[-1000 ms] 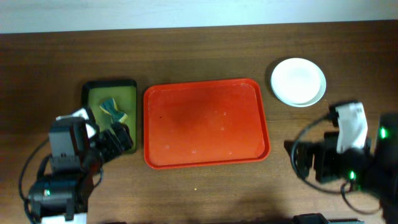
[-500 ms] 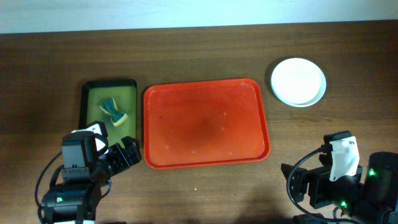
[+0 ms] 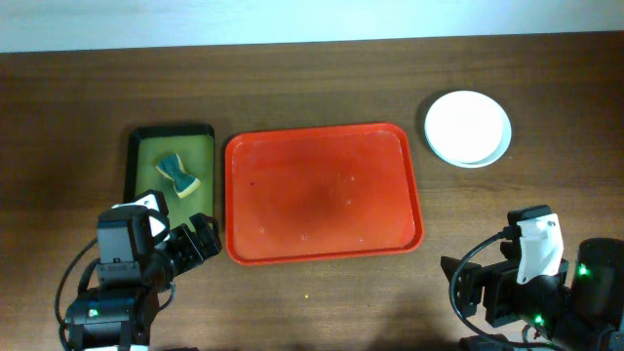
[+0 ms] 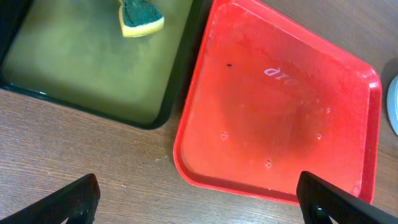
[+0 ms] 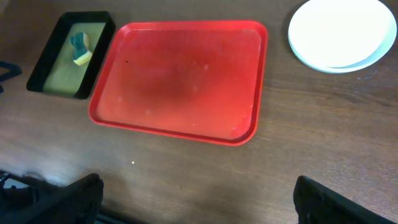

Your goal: Clean dirty plates on tray and stack at the side

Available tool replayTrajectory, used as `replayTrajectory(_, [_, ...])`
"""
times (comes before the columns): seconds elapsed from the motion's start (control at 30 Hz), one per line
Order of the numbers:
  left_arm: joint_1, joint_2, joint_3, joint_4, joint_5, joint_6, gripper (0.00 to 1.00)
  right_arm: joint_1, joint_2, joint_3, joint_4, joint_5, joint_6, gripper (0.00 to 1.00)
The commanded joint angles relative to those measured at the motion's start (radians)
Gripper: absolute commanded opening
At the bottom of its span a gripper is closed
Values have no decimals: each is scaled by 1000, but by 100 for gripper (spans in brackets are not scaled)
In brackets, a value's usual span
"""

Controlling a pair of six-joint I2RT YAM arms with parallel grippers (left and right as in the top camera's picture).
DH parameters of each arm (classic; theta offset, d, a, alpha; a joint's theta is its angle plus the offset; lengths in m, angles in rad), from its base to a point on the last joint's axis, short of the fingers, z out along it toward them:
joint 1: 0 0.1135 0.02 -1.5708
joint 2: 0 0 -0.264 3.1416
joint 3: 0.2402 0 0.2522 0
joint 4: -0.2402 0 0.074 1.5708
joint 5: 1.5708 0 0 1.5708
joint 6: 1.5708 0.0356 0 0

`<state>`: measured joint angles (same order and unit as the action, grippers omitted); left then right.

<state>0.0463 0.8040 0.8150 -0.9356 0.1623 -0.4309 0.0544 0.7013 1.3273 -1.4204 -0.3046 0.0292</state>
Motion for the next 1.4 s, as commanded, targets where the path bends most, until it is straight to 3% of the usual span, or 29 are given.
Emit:
replayTrajectory(0.0, [2, 2, -10, 2, 17, -9, 99, 4, -12, -5, 3, 120, -69, 99])
replayTrajectory(0.23, [2, 2, -10, 2, 17, -9, 99, 4, -128, -14, -22, 167, -78, 99])
replayTrajectory(0.47, [2, 2, -10, 2, 17, -9, 99, 4, -402, -268, 349, 139, -187, 99])
replayTrajectory(0.77, [2, 2, -10, 1, 17, -9, 99, 5, -686, -821, 880, -1, -187, 99])
replayTrajectory(0.97, [2, 2, -10, -1, 17, -9, 99, 18, -698, -1049, 1163, -34, -187, 99])
replayTrajectory(1.37, [2, 2, -10, -1, 17, -9, 99, 26, -698, -1243, 1392, 45, -186, 99])
